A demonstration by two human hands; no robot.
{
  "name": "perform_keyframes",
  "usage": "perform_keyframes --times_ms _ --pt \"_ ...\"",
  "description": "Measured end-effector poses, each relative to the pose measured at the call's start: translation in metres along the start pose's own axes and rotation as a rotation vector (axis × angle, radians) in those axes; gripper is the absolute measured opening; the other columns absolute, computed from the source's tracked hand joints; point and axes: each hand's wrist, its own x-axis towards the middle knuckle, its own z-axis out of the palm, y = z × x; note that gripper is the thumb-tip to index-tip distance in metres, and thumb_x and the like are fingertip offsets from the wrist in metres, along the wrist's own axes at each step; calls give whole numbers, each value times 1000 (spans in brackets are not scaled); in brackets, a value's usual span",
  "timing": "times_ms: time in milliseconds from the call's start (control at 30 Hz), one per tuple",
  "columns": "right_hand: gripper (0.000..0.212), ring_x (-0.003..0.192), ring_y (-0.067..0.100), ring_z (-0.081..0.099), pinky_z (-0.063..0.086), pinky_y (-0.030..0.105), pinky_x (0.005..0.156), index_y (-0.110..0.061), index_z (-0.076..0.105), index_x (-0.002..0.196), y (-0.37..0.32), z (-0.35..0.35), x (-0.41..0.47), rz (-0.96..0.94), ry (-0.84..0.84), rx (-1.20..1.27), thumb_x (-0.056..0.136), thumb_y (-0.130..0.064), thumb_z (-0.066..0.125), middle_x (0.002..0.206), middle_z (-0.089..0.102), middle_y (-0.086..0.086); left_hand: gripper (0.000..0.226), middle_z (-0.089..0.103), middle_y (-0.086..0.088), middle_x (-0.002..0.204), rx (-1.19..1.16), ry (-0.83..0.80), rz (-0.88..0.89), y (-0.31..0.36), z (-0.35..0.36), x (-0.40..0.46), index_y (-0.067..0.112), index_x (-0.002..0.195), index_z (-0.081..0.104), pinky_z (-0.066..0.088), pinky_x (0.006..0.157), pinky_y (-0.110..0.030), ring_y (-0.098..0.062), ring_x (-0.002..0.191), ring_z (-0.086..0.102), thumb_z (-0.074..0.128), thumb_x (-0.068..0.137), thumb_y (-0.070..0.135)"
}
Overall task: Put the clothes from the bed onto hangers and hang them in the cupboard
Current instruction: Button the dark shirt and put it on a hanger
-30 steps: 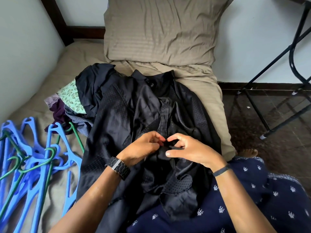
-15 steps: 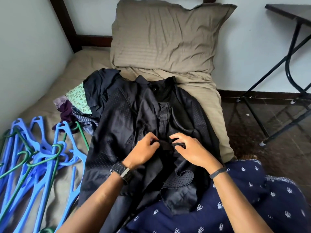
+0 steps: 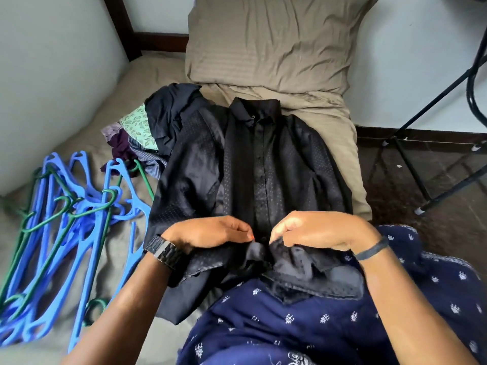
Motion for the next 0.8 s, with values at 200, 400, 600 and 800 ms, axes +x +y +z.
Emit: perform_keyframes --times_ms 200,400,600,800 --pt "37 89 14 65 53 29 81 -13 70 101 7 -1 23 25 36 79 87 -46 62 98 70 6 31 64 -12 93 472 212 -216 -5 9 9 10 96 59 46 72 -30 -22 82 60 39 101 34" --pt "38 114 26 50 43 35 92 -21 54 121 26 -12 85 146 616 -136 88 -37 64 122 46 7 39 50 -8 122 693 874 -141 1 -21 51 19 123 49 49 85 -43 -31 105 55 54 92 42" --pt "38 111 35 56 46 37 90 -10 51 122 45 -10 111 251 526 -336 86 1 50 124 52 15 34 58 -15 122 845 608 -350 -8 -28 89 6 121 54 48 89 -40 -35 112 59 41 91 0" --pt "20 74 29 62 48 32 62 -2 54 110 43 -33 104 318 205 -361 90 -2 50 114 47 15 34 63 -10 118 1013 442 -380 -17 -29 88 11 124 55 45 60 -25 -29 109 62 41 94 9"
